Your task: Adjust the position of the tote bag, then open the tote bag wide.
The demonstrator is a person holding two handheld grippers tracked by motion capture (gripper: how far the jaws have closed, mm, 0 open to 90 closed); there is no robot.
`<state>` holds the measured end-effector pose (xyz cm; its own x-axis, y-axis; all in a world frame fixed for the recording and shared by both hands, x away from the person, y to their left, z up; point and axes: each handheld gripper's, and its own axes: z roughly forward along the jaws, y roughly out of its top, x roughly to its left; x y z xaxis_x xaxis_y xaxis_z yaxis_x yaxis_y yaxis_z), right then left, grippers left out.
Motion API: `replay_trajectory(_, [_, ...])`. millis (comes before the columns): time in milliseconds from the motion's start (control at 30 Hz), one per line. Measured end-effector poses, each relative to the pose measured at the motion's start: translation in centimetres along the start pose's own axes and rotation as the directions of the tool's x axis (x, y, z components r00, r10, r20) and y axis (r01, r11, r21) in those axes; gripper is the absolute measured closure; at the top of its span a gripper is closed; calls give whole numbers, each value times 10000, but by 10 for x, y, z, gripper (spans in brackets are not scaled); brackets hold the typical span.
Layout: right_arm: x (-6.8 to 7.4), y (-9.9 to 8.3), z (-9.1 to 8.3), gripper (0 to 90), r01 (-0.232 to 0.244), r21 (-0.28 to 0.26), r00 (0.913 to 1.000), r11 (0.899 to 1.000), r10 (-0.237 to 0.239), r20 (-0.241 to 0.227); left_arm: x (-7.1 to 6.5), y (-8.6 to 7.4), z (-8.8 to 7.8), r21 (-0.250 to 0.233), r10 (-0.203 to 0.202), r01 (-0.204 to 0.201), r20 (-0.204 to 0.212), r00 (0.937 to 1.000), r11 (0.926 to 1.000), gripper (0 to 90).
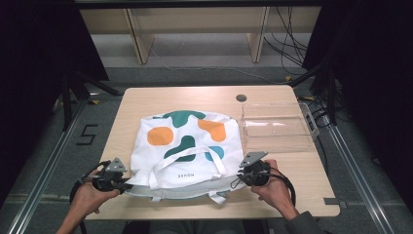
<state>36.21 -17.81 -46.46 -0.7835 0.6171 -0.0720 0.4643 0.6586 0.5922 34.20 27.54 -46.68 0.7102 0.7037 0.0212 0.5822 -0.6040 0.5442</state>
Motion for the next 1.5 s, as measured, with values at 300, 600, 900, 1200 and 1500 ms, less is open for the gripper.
replay_trajectory(300, [0,2,-6,850,173,-183,9998,9997,-171,94,-1,1,-7,-151,171,-172,-72,9998,9997,811])
replay_trajectory(600, [1,7,-16,850,410,-313,9991,9987,-406,113,0,7,-24,40,520,-521,215,9984,9986,812])
replay_trajectory(900, [-10,23,-31,852,990,-175,9949,9949,-992,-164,2,15,-33,123,676,-683,515,9964,9976,812])
replay_trajectory(1200, [-24,55,-59,856,1157,256,9921,9930,-1143,-508,8,40,-58,173,912,-929,807,9926,9955,813])
replay_trajectory(1500, [-38,98,-98,860,1714,793,9835,9820,-1659,-720,18,80,-101,232,1339,-1363,831,9875,9904,817])
